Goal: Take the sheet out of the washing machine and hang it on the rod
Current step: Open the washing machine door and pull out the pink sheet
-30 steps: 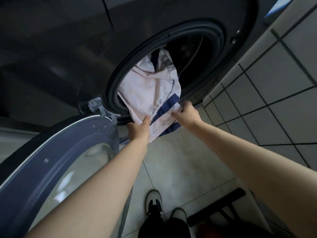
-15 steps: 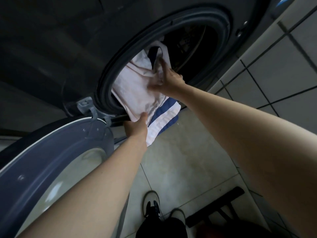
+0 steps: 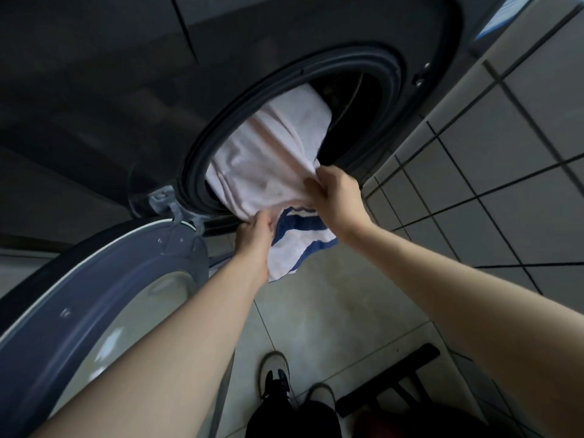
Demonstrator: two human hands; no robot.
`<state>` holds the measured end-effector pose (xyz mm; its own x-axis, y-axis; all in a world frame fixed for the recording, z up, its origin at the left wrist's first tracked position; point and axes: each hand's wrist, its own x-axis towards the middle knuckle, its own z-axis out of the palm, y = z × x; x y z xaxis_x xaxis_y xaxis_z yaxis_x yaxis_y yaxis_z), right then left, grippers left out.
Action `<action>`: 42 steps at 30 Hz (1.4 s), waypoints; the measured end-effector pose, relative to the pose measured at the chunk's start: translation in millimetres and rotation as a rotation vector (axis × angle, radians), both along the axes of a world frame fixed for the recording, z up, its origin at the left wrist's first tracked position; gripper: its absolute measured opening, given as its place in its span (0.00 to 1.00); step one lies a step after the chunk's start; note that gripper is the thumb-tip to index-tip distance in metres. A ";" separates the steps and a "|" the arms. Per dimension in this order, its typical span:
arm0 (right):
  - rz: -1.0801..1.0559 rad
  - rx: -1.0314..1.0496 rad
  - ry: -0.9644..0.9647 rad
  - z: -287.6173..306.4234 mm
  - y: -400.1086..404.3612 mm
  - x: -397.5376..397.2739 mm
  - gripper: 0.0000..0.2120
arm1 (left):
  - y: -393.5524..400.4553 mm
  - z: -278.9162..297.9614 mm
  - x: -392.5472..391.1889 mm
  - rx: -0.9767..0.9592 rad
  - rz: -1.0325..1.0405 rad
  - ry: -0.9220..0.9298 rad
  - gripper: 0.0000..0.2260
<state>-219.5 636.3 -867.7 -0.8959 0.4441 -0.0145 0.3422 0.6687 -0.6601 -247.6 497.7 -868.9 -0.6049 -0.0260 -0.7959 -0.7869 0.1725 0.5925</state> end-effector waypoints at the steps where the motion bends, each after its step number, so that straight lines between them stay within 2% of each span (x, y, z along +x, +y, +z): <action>1: 0.016 0.003 -0.015 -2.2 -2.0 12.6 0.13 | 0.1 2.0 1.8 0.002 0.032 -0.003 0.07; 4: 0.110 0.039 -0.075 -15.2 -11.3 45.6 0.13 | -1.5 8.0 4.8 0.136 0.203 -0.059 0.09; 6: 0.218 0.044 -0.107 -22.5 -22.9 64.3 0.13 | -2.9 14.6 7.6 0.220 0.214 -0.066 0.16; 10: 0.384 0.008 -0.151 -26.0 -38.1 85.4 0.18 | -8.1 26.0 16.7 -0.019 0.042 0.082 0.20; 13: 0.271 -0.020 -0.162 -21.4 -26.5 74.2 0.17 | -15.3 26.9 16.6 -0.106 0.035 0.109 0.15; 17: 0.053 -0.047 -0.176 -16.4 -3.7 32.1 0.11 | -18.1 31.1 18.3 -0.116 0.009 0.102 0.06; 18: 0.036 -0.044 -0.217 -15.6 0.1 19.2 0.13 | -18.4 32.3 19.5 -0.108 0.006 0.086 0.04; 20: -0.001 -0.053 -0.298 -13.2 7.8 -7.3 0.24 | -19.5 32.0 20.6 -0.088 0.019 0.043 0.05; 24: -0.098 -0.101 -0.311 -5.2 19.1 -54.5 0.43 | -22.5 26.0 22.0 -0.039 0.069 -0.011 0.05; 27: -0.084 -0.237 -0.394 -8.8 22.2 -77.4 0.52 | -24.3 18.4 21.1 0.015 0.094 0.020 0.06; 28: -0.071 -0.272 -0.415 -9.8 21.0 -80.1 0.52 | -25.0 16.6 20.9 0.039 0.098 0.035 0.05; 29: -0.055 -0.279 -0.416 -11.6 19.1 -81.0 0.47 | -25.6 14.0 20.7 0.047 0.098 0.050 0.05; 32: -0.024 -0.247 -0.314 -15.5 7.0 -72.8 0.16 | -28.0 10.1 20.6 0.014 0.092 0.072 0.05; 33: 0.002 -0.227 -0.297 -15.6 2.4 -66.1 0.14 | -28.0 9.2 20.5 0.013 0.093 0.072 0.07; 38: 0.143 -0.029 -0.242 -22.7 2.3 -35.9 0.11 | -26.1 12.7 21.6 0.029 0.056 0.079 0.13; 39: 0.122 -0.010 -0.247 -23.3 6.5 -37.2 0.14 | -27.0 11.5 22.2 0.016 0.038 0.095 0.13; 42: 0.008 -0.043 -0.357 -18.0 18.3 -50.7 0.35 | -30.0 9.6 24.3 0.006 0.016 0.110 0.16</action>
<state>-270.2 654.6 -885.7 -0.8344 0.4295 -0.3454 0.5512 0.6465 -0.5275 -223.2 467.6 -859.3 -0.6880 -0.0318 -0.7250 -0.7198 0.1572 0.6761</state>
